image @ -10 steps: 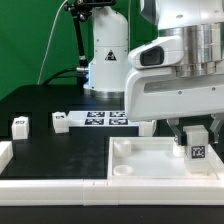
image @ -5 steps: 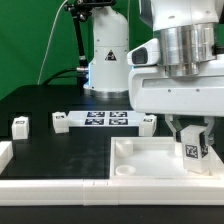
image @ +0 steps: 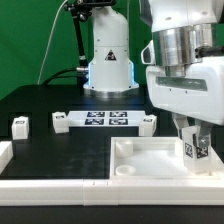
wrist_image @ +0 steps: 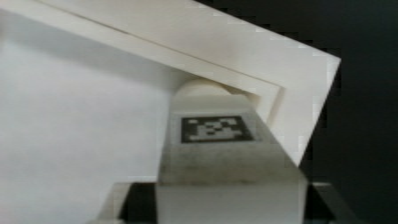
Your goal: Assemble one leg
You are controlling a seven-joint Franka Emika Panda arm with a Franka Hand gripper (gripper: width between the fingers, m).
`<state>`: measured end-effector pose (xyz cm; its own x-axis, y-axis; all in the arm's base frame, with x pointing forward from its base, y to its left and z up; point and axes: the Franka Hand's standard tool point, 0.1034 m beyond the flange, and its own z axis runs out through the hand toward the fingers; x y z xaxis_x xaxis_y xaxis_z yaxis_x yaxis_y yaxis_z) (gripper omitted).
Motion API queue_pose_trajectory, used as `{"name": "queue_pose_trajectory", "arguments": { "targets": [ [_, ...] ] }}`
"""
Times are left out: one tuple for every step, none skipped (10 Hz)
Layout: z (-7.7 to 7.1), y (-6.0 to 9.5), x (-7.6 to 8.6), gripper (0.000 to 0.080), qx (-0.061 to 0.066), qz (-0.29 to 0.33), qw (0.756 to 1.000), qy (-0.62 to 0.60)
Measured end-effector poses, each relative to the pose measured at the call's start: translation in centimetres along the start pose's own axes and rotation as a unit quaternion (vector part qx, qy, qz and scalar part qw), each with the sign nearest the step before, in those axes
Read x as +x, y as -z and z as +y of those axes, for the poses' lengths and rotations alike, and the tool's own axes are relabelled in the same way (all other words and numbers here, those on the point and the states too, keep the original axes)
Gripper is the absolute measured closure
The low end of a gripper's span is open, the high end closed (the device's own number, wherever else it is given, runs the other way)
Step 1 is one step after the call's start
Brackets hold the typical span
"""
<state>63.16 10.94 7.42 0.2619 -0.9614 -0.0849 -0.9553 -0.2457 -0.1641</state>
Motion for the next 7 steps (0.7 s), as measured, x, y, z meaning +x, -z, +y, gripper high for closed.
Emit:
{"name": "queue_pose_trajectory", "arguments": {
  "targets": [
    [0.01, 0.00, -0.02, 0.0505, 0.000, 0.000, 1.000, -0.005],
    [0.01, -0.04, -0.04, 0.0505, 0.000, 0.000, 1.000, 0.001],
    [0.01, -0.03, -0.02, 0.0403, -0.001, 0.000, 1.000, 0.022],
    [0.05, -0.01, 0.04, 0.0238, -0.004, -0.002, 0.999, 0.035],
    [-0.06, 0.09, 0.08, 0.0238, -0.004, -0.001, 0.998, 0.065],
    [-0.10, 0.11, 0.08, 0.0168, -0.004, -0.001, 0.992, 0.125],
    [-0.17, 0.17, -0.04, 0.0155, -0.005, -0.003, 0.984, 0.177]
  ]
}}
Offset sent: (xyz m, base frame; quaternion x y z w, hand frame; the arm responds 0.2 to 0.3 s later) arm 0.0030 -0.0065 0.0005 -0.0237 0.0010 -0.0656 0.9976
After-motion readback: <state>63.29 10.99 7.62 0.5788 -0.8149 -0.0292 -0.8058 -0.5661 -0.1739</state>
